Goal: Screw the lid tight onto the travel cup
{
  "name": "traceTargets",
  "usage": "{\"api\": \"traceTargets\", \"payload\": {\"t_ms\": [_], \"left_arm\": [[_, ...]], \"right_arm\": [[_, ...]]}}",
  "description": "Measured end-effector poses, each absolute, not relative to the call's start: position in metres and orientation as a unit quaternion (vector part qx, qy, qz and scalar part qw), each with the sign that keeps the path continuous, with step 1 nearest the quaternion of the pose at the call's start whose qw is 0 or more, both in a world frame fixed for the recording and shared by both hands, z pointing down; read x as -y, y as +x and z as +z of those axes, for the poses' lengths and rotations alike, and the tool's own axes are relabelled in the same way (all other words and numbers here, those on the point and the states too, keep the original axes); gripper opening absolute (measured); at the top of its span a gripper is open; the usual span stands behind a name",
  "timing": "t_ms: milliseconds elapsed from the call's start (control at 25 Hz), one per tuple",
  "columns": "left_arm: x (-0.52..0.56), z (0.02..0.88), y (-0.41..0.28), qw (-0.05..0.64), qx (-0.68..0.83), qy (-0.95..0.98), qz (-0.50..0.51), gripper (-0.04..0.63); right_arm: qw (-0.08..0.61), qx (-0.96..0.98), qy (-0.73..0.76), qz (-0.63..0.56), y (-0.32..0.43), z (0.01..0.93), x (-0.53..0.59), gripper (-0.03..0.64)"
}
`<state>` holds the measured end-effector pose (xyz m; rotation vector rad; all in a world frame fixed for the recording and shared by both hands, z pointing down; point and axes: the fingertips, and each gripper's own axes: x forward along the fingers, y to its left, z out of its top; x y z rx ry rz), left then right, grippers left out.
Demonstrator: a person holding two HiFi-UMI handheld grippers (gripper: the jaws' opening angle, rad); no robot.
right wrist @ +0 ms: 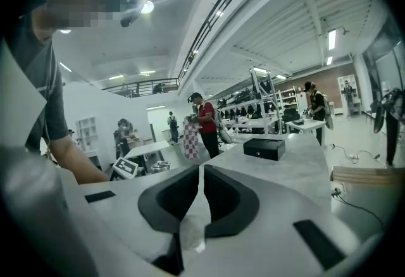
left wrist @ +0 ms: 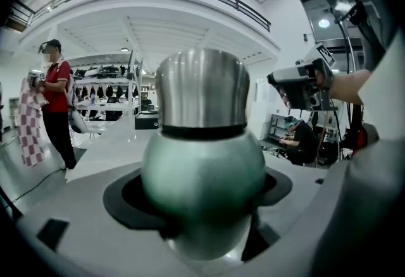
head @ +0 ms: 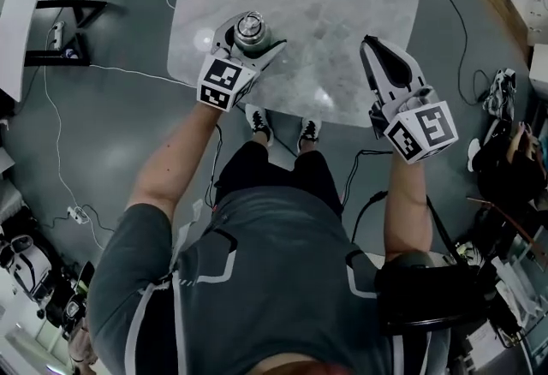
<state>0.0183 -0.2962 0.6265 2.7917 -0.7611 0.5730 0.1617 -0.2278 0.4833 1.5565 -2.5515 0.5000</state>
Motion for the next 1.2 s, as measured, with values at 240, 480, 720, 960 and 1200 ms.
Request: {"api": "traceTargets", "payload": {"t_ms": [240,480,720,960,1200], "left_arm": [[0.306,0.675,0.032,0.092,0.257,0.939,0.210,0.399],[0.310,0.705,0.038,0.079,0.251,0.937,0.231,0.400],[0.309,0.712,0.036,0.061,0.245,0.940,0.228,0.400],[0.306,0.718,0.030,0.066,0.258,0.933,0.244,0.400],[0.295,0.726,0.023,0.078,0.244,0.926,0.277,0.402]], "right_arm": [[0.059,0.831,0.520,0.190,0.166,0.520,0.228,0.048],[0.054,0.827,0.520,0.206,0.164,0.544,0.224,0.048],[0.058,0.825,0.519,0.214,0.164,0.554,0.226,0.048],[0.058,0.832,0.509,0.214,0.157,0.552,0.223,0.048],[0.064,0.838,0.500,0.208,0.153,0.544,0.216,0.048]]}}
